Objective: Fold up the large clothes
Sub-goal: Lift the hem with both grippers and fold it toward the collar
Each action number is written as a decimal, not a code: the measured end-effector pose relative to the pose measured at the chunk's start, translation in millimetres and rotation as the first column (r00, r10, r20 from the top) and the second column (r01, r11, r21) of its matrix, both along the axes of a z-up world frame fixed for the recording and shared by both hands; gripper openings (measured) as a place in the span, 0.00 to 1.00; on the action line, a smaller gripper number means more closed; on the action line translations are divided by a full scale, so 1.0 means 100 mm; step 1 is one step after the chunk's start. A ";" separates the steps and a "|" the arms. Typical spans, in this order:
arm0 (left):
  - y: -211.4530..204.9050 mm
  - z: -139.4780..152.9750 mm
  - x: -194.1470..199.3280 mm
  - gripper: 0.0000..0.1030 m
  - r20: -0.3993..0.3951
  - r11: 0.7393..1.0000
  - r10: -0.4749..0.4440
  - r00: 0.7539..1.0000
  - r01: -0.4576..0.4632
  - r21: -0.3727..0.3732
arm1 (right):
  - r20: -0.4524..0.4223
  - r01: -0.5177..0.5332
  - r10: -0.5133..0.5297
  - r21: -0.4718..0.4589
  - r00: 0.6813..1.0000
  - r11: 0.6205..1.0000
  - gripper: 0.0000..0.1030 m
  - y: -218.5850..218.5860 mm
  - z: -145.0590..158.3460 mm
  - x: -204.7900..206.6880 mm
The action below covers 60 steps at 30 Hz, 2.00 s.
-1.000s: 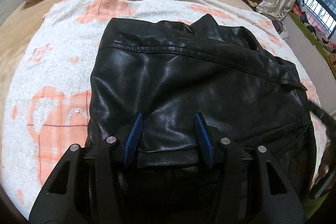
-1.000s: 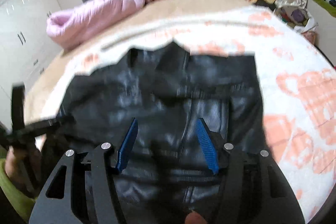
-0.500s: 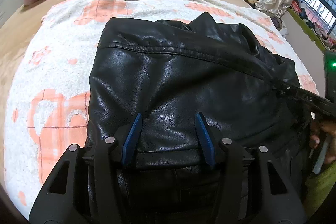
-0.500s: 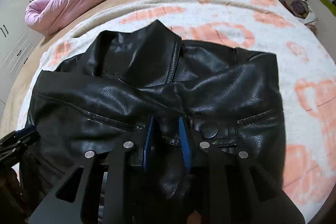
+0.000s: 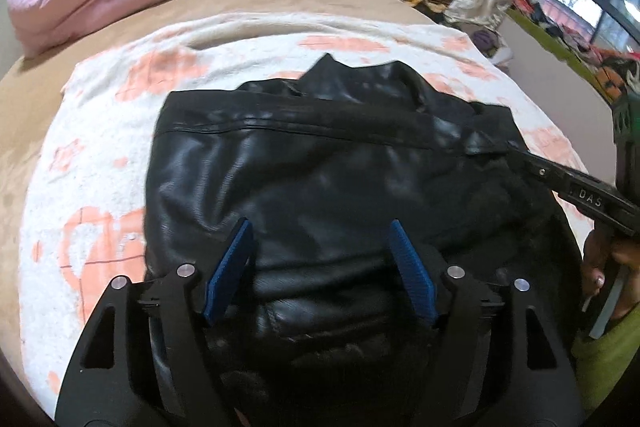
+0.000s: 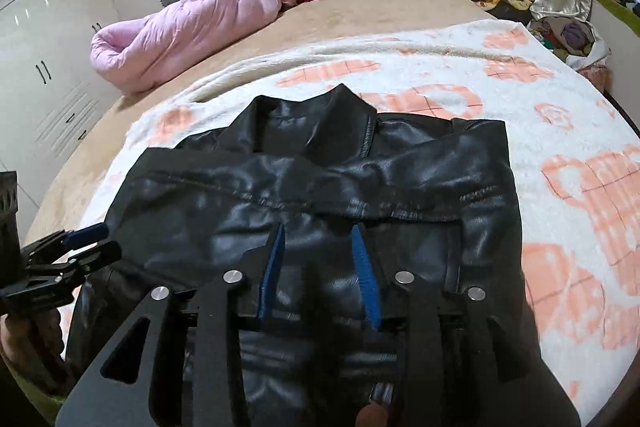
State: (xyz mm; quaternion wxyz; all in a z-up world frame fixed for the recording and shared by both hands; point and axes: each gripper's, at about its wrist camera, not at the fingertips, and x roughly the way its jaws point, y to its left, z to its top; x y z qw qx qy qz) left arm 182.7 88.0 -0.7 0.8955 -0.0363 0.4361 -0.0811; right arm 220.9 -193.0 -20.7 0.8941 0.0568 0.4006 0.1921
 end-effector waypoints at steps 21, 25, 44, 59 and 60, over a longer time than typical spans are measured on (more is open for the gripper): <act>-0.35 -0.39 0.05 0.63 -0.099 0.994 -0.055 0.994 0.064 0.085 | -0.134 0.053 -0.065 -0.091 0.989 0.994 0.54 -0.09 -0.44 0.02; -0.33 -0.38 0.06 0.63 -0.100 0.995 -0.057 0.993 0.064 0.076 | -0.110 0.058 -0.072 -0.128 0.991 0.990 0.55 -0.02 -0.48 0.00; -0.27 -0.22 -0.02 0.71 -0.075 0.998 -0.057 0.996 0.058 0.015 | -0.033 0.076 -0.076 0.001 0.997 0.997 0.82 -0.12 -0.17 -0.23; -0.18 0.04 -0.12 0.91 -0.005 1.000 0.011 1.000 -0.011 -0.012 | 0.016 0.079 -0.079 -0.010 0.997 0.997 0.96 -0.09 0.03 -0.34; -0.19 0.05 -0.13 0.91 -0.001 1.000 0.012 1.000 -0.012 -0.009 | 0.020 0.079 -0.079 -0.012 0.997 0.997 0.96 -0.08 0.05 -0.35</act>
